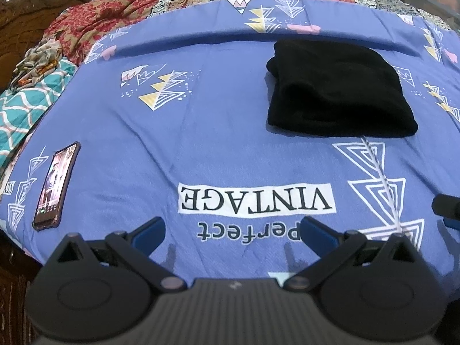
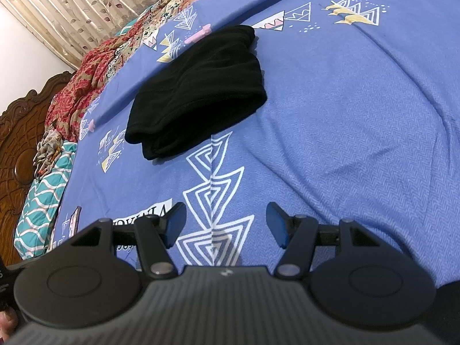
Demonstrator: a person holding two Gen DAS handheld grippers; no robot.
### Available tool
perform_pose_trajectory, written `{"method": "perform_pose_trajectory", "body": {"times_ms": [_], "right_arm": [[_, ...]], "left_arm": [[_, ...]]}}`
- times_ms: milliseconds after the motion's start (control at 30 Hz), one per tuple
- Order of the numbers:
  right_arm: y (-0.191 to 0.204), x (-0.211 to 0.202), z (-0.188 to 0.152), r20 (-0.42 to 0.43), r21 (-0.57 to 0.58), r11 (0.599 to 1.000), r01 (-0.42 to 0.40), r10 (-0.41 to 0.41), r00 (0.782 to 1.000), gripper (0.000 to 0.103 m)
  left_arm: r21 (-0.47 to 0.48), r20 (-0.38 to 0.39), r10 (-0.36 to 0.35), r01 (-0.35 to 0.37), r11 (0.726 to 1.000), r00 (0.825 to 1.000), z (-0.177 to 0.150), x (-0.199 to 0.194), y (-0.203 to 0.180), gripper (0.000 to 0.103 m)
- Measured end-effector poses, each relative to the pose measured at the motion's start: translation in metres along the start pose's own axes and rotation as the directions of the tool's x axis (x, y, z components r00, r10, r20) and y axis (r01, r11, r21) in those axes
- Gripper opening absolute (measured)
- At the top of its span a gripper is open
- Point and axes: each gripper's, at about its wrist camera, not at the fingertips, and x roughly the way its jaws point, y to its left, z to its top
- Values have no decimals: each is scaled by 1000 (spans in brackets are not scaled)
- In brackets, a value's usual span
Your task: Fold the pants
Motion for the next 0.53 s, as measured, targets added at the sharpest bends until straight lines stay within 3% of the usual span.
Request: {"method": "perform_pose_trajectory", "body": {"times_ms": [300,533], "right_arm": [[-1,1,0,-2,2,1000,0,0,1000,64],[-1,1,0,-1,1,1000,0,0,1000,64]], "left_arm": [[-5,-15,-7,7,1000,1000,-1,3,0,103],[7,-8,-61,61,998,998,0,0,-3,103]]}}
